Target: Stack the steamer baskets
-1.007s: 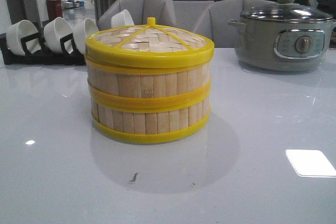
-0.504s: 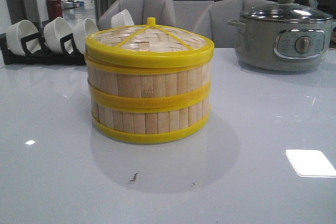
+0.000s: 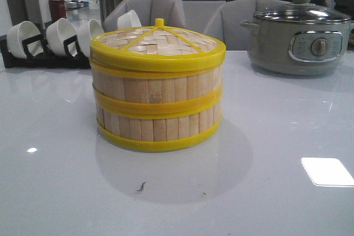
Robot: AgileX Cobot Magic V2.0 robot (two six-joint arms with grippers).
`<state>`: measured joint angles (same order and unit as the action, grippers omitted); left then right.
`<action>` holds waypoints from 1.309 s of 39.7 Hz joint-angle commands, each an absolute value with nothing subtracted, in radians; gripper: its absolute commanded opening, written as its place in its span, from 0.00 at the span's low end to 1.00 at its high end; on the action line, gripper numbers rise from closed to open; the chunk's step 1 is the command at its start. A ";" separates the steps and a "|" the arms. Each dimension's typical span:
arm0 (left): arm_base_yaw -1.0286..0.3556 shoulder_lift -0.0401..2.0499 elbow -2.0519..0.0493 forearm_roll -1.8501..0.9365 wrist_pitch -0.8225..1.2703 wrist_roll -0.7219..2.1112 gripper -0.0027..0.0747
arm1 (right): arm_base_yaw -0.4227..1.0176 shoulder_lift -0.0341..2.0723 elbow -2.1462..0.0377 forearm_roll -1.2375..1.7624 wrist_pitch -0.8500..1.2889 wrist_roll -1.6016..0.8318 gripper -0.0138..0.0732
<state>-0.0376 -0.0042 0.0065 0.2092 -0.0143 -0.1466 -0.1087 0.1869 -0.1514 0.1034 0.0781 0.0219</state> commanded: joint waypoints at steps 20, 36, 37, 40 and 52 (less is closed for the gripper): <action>-0.036 -0.016 0.008 0.207 -0.105 -0.148 0.15 | -0.101 -0.032 0.015 0.051 0.028 0.014 0.19; -0.036 -0.016 0.008 0.207 -0.105 -0.148 0.15 | -0.089 -0.031 0.015 -0.010 0.027 0.014 0.19; -0.036 -0.016 0.008 0.207 -0.105 -0.148 0.15 | -0.089 -0.031 0.015 -0.010 0.029 0.014 0.19; -0.036 -0.016 0.008 0.207 -0.105 -0.148 0.15 | -0.089 -0.031 0.015 -0.010 0.031 0.014 0.19; -0.036 -0.016 0.008 0.207 -0.105 -0.148 0.15 | -0.089 -0.031 0.015 -0.010 0.032 0.014 0.19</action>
<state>-0.0376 -0.0042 0.0065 0.2092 -0.0163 -0.1466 -0.0909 -0.0106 0.0301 0.0000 0.1129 0.0219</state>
